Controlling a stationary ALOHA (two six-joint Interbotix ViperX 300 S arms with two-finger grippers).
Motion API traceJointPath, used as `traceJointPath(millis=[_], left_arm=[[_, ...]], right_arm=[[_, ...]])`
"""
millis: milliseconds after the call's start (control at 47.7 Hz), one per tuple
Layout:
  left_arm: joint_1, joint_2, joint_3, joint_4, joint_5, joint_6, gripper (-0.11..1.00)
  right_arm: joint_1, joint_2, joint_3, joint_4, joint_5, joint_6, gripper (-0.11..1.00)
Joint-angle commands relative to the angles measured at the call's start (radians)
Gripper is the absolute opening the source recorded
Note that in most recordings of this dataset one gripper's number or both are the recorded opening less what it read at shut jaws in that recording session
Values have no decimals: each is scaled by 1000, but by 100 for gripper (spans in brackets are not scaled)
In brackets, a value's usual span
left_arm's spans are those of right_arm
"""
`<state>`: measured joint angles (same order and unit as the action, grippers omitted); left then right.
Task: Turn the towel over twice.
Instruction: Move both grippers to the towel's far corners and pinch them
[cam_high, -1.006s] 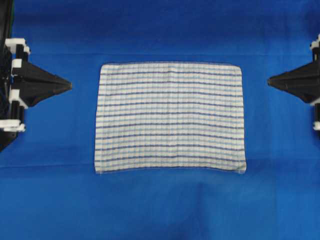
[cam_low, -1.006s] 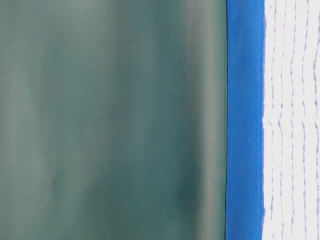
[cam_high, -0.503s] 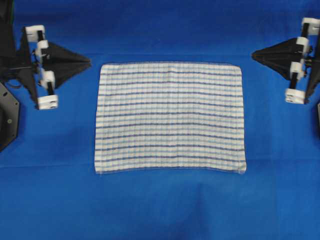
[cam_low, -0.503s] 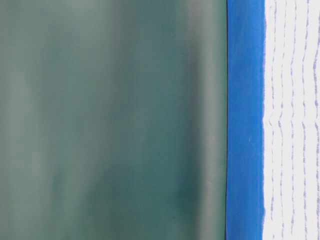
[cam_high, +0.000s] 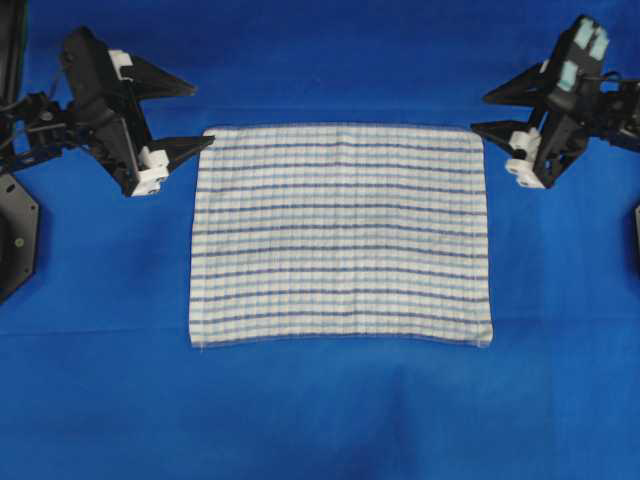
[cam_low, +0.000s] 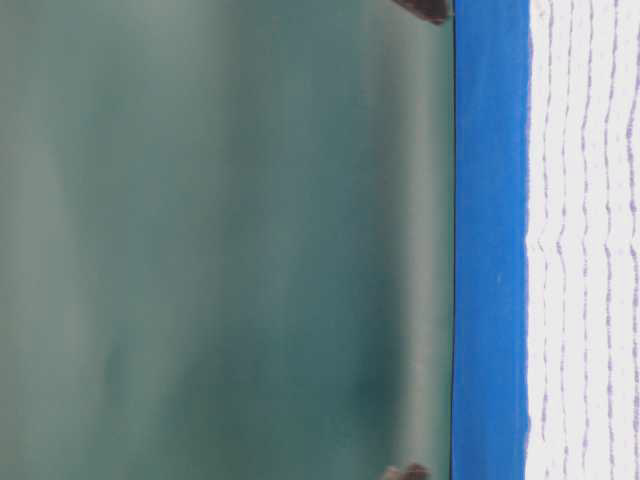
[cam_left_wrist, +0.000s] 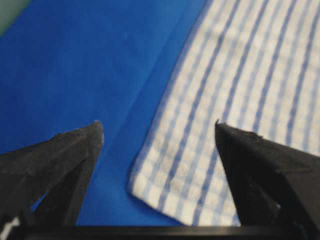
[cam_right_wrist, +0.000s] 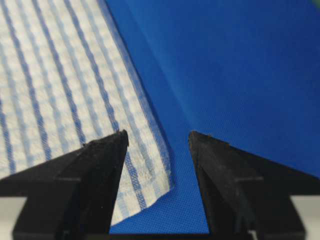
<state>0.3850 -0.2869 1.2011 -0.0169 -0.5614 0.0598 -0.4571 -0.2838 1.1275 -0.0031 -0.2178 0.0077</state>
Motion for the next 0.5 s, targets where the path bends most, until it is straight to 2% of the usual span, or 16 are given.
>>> traceJointPath(millis=[0, 230, 482], left_arm=[[6, 67, -21, 0, -40, 15, 88], [41, 227, -61, -2, -67, 23, 88], [74, 360, -103, -2, -64, 23, 85]], right_arm=[[-9, 57, -34, 0, -18, -2, 58], [-37, 192, -61, 0, -46, -8, 58], [-54, 281, -63, 0, -80, -8, 57]])
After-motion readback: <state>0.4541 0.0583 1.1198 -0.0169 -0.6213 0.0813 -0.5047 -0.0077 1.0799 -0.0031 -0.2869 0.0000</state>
